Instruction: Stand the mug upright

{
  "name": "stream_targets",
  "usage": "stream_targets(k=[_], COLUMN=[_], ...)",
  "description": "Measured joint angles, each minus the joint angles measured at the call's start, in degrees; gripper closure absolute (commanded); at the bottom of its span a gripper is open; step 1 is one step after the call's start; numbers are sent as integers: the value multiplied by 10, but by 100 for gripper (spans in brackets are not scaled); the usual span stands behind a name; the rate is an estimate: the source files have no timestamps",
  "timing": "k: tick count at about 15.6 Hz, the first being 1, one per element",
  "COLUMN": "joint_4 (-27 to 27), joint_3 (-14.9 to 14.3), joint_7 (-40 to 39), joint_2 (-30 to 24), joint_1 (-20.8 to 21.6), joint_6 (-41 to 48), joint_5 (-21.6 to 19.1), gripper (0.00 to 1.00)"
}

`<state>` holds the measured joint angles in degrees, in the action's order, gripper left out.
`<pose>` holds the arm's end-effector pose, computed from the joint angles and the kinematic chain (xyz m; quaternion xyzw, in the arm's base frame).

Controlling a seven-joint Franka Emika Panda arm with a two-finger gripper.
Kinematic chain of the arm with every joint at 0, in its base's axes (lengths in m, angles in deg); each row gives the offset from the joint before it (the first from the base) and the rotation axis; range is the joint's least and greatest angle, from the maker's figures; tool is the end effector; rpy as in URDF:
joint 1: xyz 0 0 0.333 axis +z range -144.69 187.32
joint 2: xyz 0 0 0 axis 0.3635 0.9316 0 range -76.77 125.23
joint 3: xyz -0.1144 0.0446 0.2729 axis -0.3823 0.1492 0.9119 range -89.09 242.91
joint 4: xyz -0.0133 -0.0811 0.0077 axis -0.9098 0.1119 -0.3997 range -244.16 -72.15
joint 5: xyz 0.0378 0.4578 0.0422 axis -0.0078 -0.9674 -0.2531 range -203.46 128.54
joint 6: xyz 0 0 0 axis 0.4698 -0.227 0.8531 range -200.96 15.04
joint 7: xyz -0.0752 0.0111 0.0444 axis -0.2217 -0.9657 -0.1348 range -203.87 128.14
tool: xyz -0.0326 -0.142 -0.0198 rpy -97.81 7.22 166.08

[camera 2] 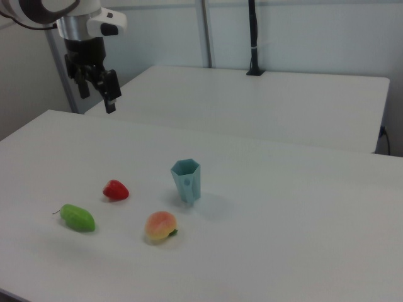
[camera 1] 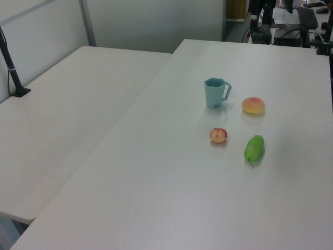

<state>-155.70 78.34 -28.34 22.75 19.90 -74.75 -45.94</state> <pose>0.6167 0.0224 0.6067 -0.9938 0.0793 -0.0175 0.0753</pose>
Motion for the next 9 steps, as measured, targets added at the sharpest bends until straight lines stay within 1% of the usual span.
stream_targets(k=[4,9], joint_4=[-20,-28], joint_3=[1,1], joint_7=[-53,-68], joint_2=[0,0], joint_1=[7,11], joint_6=[-57,-63], joint_5=[37,47], gripper=[0,0])
